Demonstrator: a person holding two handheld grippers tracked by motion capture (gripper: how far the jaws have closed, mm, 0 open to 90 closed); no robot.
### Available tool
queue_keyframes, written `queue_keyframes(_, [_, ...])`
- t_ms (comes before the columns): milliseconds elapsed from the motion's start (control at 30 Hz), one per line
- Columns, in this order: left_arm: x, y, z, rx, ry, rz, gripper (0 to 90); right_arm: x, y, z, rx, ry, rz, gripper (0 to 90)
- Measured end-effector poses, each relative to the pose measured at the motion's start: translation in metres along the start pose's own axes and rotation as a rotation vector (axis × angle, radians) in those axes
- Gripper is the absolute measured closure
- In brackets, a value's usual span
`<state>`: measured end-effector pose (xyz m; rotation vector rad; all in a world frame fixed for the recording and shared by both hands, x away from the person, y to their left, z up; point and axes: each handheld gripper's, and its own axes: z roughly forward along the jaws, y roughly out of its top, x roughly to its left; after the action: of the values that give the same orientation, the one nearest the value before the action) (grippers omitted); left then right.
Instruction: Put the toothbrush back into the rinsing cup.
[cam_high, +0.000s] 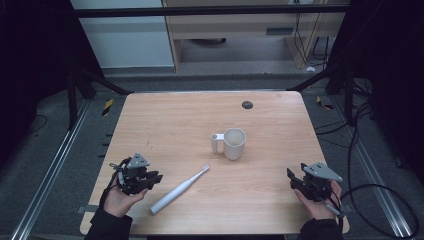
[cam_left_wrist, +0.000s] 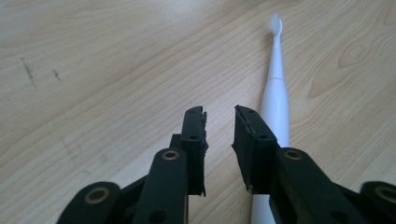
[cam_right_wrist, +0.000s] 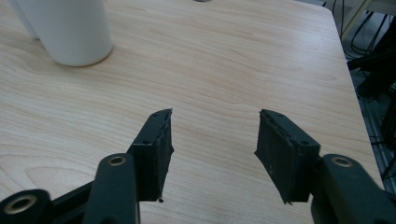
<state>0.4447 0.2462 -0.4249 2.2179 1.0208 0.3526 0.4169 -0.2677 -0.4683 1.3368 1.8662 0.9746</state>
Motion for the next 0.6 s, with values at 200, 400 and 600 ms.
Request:
queue_keyframes(200, [-0.004,0.013,0.000,0.008,0.013,0.019,59.6,0.001,0.000,0.001,0.040,0.005,-0.001,44.0])
queue_keyframes(400, [-0.011,0.030,0.005,0.021,0.008,0.048,53.0,0.003,0.001,0.002,0.052,0.016,-0.001,44.1])
queue_keyframes(600, [-0.024,0.042,0.018,0.047,-0.012,0.091,50.5,0.003,0.002,0.003,0.082,0.007,-0.002,43.0])
